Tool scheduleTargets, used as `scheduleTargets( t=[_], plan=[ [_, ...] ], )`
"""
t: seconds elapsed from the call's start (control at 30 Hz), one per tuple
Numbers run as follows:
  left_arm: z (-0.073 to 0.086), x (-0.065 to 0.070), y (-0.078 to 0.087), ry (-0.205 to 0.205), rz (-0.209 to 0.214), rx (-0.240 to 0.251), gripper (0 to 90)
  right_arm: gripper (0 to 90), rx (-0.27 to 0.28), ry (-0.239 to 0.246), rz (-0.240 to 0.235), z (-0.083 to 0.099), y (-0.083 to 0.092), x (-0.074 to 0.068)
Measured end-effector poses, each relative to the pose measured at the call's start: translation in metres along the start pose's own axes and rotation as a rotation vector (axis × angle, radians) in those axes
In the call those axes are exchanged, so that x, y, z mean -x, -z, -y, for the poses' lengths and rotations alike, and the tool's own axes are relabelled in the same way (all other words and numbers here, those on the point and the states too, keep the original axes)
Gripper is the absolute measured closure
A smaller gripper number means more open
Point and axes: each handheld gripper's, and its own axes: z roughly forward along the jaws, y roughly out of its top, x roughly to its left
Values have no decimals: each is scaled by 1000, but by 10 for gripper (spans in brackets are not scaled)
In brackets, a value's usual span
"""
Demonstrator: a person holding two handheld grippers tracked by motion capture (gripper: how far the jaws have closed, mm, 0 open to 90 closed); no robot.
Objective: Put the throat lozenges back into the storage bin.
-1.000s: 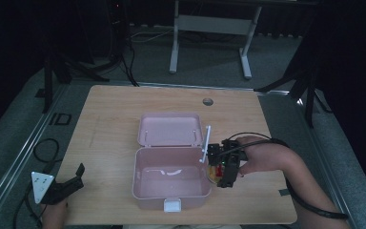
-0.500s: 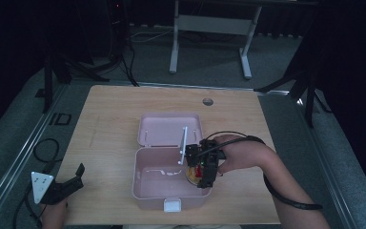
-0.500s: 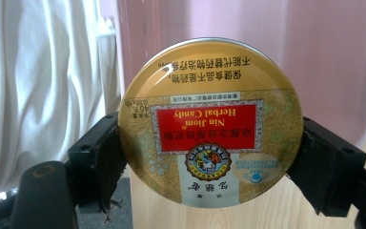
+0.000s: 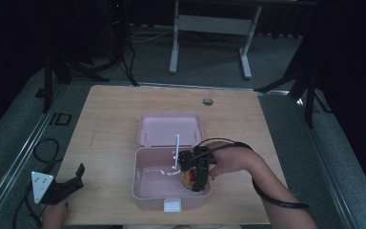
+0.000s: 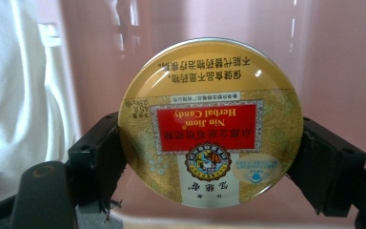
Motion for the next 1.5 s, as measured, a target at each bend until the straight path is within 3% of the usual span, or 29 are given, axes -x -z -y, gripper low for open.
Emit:
scheduleTargets(
  t=[0.4, 0.97, 1.17, 1.33, 1.5],
  plan=[
    [0, 0, 0, -1, 6, 1, 4, 199, -68, -11, -5, 1, -34, 6],
    [0, 0, 0, 4, 13, -3, 4, 196, -69, -19, -5, 3, -40, 8],
    [0, -1, 0, 6, 16, -2, 4, 166, -97, -18, -25, 3, -43, 7],
    [0, 0, 0, 7, 18, -6, 4, 166, -81, -10, -32, 4, -41, 7],
    [0, 0, 0, 7, 16, -5, 4, 166, -1, -4, -13, 6, -26, 5]
  ],
)
